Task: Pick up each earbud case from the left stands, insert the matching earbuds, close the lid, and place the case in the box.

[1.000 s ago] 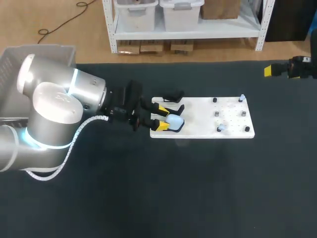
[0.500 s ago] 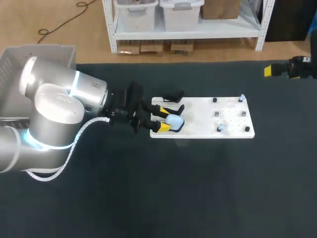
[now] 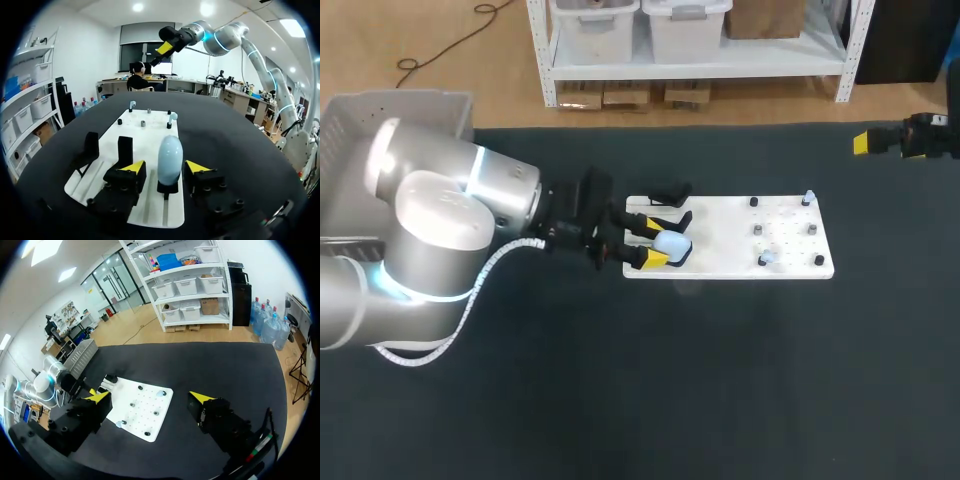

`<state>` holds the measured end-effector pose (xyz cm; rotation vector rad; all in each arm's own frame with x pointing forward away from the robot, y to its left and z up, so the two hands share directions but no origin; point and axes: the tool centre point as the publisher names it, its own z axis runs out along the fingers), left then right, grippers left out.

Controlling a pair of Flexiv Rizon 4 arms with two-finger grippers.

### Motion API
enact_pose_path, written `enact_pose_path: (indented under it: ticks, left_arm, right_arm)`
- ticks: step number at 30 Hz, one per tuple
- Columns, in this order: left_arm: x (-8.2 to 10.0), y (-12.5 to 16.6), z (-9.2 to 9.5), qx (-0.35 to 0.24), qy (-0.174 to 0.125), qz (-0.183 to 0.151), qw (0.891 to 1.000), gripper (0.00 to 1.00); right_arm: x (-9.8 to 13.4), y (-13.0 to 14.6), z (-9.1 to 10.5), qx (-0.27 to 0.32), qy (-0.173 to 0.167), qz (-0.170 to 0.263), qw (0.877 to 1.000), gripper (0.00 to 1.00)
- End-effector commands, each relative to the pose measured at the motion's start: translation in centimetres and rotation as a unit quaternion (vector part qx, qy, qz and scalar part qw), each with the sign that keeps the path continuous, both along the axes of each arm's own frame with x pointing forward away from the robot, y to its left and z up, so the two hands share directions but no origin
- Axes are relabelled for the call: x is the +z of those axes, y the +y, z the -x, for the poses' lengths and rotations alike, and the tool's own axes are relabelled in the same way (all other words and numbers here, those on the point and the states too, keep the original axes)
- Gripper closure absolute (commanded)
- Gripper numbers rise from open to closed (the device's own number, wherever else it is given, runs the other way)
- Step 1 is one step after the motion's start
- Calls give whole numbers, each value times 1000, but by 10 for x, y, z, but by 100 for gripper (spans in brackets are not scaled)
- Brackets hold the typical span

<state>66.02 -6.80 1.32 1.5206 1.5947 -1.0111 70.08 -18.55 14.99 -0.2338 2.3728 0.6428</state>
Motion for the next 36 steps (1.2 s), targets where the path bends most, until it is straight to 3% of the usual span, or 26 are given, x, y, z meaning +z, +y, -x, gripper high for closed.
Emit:
enact_pose_path:
  ticks: [1,9,13,15,19,24,31,36]
  left_arm:
    - [-2,-2,-2,-2,1,2,1000,52]
    - [-1,-4,-1,-5,2,4,1000,56]
    - [0,-4,0,-7,1,5,1000,79]
    - [0,-3,0,-7,0,5,1000,100]
    - [6,1,0,-7,-2,7,1000,100]
    - [26,7,3,-4,-15,27,1000,100]
    - [69,0,0,36,-43,102,993,100]
    - [85,-5,1,29,-52,138,989,100]
  right_arm:
    - [0,0,0,1,0,0,1000,0]
    - [0,0,0,1,0,0,1000,0]
    - [0,0,0,1,0,0,1000,0]
    - [0,0,0,1,0,0,1000,0]
    - [0,0,0,1,0,0,1000,0]
    - [0,0,0,1,0,0,1000,0]
    - [0,0,0,1,0,0,1000,0]
    - [0,0,0,1,0,0,1000,0]
